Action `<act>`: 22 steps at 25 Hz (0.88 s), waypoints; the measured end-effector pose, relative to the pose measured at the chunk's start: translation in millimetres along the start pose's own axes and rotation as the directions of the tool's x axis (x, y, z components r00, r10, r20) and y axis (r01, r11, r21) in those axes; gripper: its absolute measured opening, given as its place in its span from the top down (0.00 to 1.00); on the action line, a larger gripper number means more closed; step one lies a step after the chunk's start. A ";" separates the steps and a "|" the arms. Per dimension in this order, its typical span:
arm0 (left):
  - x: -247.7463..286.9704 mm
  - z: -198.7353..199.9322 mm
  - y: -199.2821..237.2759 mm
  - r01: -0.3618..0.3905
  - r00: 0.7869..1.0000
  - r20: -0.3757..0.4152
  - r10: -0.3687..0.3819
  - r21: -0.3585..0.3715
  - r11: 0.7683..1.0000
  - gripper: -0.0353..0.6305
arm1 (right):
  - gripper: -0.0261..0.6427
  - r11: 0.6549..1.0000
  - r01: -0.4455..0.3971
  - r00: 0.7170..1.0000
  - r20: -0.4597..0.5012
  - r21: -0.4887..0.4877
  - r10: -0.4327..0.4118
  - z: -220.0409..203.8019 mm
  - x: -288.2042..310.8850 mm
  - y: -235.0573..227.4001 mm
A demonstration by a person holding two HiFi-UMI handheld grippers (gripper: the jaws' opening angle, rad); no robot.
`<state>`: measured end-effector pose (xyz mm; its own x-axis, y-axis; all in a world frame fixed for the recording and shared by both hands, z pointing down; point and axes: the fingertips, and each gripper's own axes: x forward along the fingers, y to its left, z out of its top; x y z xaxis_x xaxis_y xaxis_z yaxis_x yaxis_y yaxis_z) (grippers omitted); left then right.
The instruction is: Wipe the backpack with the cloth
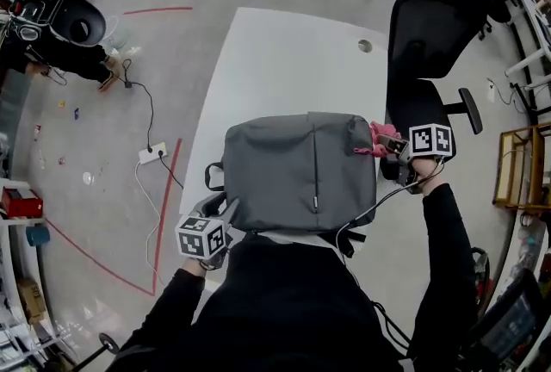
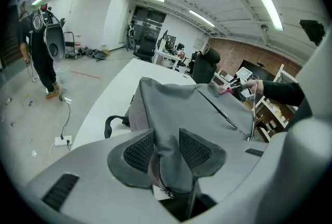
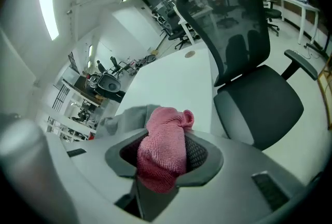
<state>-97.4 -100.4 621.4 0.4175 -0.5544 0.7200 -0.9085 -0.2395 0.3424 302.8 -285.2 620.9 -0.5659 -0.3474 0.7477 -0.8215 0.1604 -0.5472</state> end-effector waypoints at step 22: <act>-19.3 -12.7 -9.1 -0.122 0.992 0.038 0.122 0.012 0.992 0.71 | 0.72 0.981 -0.066 0.996 0.065 0.181 0.055 -106.3 -25.9 -18.3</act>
<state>-97.0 -77.5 612.0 0.3030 -0.6095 0.7326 -0.9528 -0.1792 0.2450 325.0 -181.0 651.4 -0.6044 -0.3970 0.6907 -0.7561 0.0128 -0.6543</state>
